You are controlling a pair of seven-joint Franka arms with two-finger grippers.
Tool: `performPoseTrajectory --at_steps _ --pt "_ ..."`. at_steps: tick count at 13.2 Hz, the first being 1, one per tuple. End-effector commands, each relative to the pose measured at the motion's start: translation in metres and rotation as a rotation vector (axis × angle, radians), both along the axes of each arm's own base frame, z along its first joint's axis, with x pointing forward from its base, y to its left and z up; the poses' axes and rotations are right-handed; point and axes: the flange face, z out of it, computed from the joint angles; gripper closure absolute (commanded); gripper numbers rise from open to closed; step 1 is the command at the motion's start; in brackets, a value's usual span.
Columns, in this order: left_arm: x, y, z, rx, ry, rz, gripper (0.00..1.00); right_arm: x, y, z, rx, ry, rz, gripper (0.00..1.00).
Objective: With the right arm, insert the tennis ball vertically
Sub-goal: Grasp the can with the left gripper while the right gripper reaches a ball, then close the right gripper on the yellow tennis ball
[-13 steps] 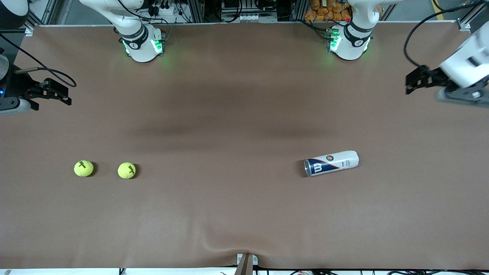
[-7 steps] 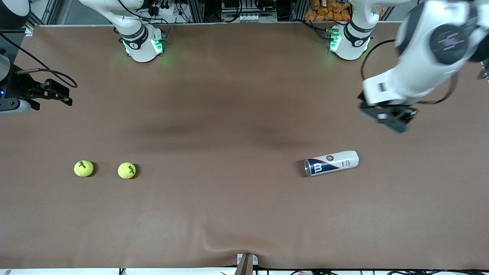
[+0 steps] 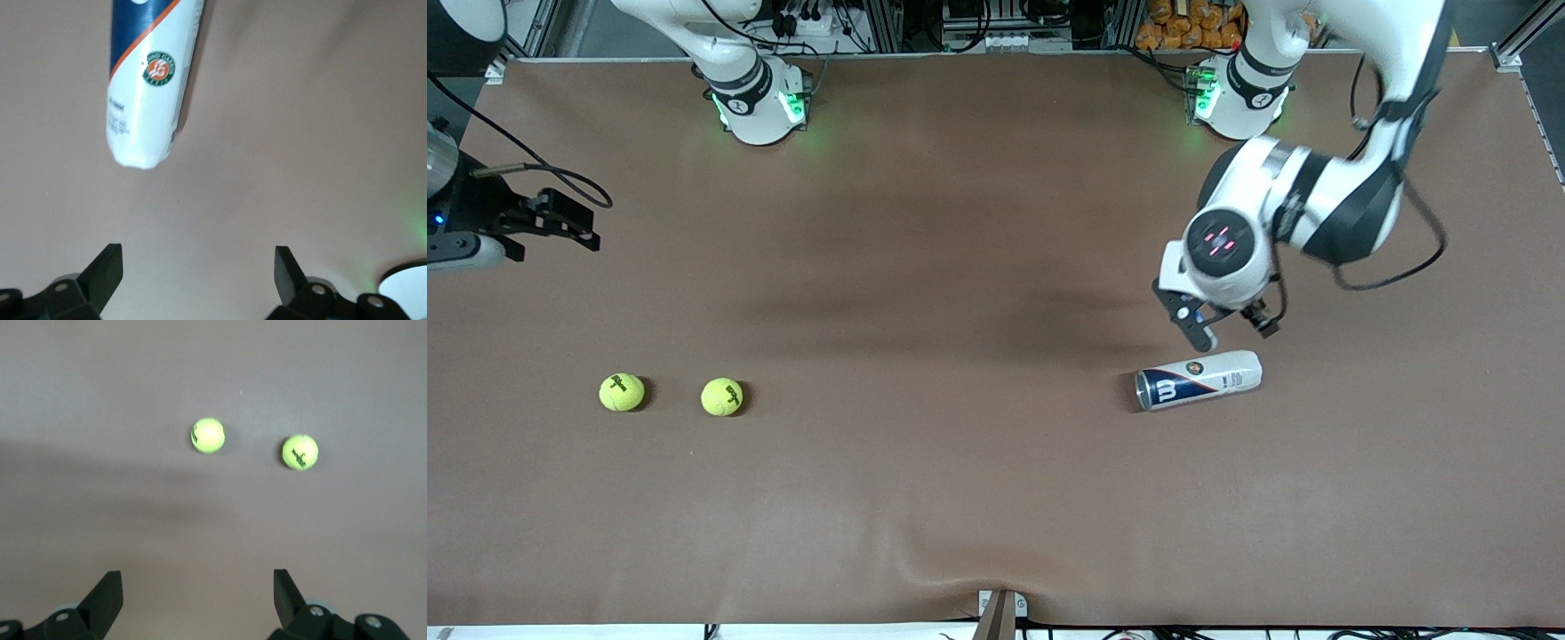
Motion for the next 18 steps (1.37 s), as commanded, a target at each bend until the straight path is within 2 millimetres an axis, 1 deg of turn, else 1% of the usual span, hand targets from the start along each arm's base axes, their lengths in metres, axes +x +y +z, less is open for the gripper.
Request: performPoseTrajectory --at_steps 1,2,3,5,6,7,9,10,12,13,14,15,18 --pt "0.017 -0.012 -0.022 -0.002 0.002 -0.055 0.0 0.011 0.004 -0.056 0.001 0.017 -0.013 0.0" --pt "0.019 -0.016 -0.037 -0.011 -0.003 -0.069 0.0 0.017 0.005 -0.074 0.004 0.047 -0.01 0.0" --pt "0.023 -0.015 -0.051 -0.011 -0.01 -0.075 0.0 0.024 0.011 -0.089 0.013 0.058 -0.005 0.0" --pt "0.033 -0.008 -0.083 -0.023 -0.008 -0.118 0.0 0.048 0.013 -0.125 0.024 0.015 -0.006 0.0" --pt "0.036 -0.009 -0.094 -0.041 -0.007 -0.141 0.0 0.058 0.015 -0.143 0.029 -0.006 -0.008 0.0" --pt "0.037 -0.008 -0.104 -0.05 -0.004 -0.139 0.0 0.066 0.022 -0.16 0.043 -0.013 -0.012 0.0" --pt "0.041 -0.014 -0.108 -0.073 -0.037 -0.154 0.0 0.073 0.034 -0.187 0.048 0.003 -0.047 0.0" --pt "0.043 -0.021 -0.107 -0.082 -0.053 -0.173 0.0 0.075 0.035 -0.198 0.047 0.005 -0.049 0.0" --pt "0.045 -0.029 -0.108 -0.086 -0.071 -0.194 0.0 0.081 0.034 -0.225 0.048 0.014 -0.052 0.0" --pt "0.047 -0.03 -0.108 -0.071 -0.089 -0.223 0.0 0.083 0.035 -0.238 0.048 0.012 -0.052 0.0" --pt "0.049 -0.031 -0.108 -0.054 -0.115 -0.263 0.0 0.086 0.034 -0.256 0.048 0.003 -0.054 0.0" --pt "0.051 -0.033 -0.113 -0.059 -0.13 -0.281 0.0 0.086 0.034 -0.27 0.046 -0.009 -0.054 0.0" --pt "0.056 -0.023 -0.126 -0.065 -0.144 -0.281 0.0 0.084 0.031 -0.314 0.042 -0.029 -0.058 0.0"
